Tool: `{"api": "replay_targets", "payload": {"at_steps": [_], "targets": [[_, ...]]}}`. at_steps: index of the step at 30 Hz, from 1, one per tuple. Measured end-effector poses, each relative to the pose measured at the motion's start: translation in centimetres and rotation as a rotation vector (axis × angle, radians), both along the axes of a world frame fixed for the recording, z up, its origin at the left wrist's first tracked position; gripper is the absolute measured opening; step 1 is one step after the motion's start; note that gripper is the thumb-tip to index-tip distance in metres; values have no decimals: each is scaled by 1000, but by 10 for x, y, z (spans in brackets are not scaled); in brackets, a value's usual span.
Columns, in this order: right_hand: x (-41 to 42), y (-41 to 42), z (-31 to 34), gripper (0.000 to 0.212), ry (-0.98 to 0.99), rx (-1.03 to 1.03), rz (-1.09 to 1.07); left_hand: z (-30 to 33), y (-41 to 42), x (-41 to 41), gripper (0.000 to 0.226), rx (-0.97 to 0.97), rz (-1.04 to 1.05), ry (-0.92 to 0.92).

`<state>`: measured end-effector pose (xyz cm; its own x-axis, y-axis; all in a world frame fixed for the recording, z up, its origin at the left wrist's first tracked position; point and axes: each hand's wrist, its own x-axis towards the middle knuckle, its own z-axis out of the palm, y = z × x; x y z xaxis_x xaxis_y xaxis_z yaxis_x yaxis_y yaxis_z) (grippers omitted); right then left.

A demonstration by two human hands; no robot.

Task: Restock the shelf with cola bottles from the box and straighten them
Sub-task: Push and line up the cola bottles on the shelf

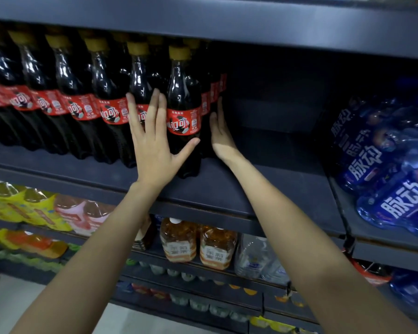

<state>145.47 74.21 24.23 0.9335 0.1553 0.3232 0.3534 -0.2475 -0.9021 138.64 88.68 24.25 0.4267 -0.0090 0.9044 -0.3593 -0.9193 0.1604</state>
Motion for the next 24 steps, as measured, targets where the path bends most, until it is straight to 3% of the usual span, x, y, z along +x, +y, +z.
{"api": "replay_targets", "payload": {"at_steps": [8, 12, 14, 16, 19, 24], "targets": [[-47, -9, 11, 57, 7, -71, -170, 1, 17, -6, 89, 75, -41, 72], [-116, 17, 2, 75, 75, 118, -113, -14, 64, -17, 76, 171, -129, 93], [-140, 46, -9, 88, 33, 91, -125, -24, 100, -22, 74, 194, -125, 119], [-147, 73, -18, 97, -5, 41, -240, -31, 137, -22, 77, 198, -80, 149], [-142, 103, -20, 94, -65, 10, -491, -32, 177, -10, 86, 181, -14, 202], [-129, 132, -13, 96, -38, -116, -739, -32, 186, 8, 100, 212, 3, 268]]}}
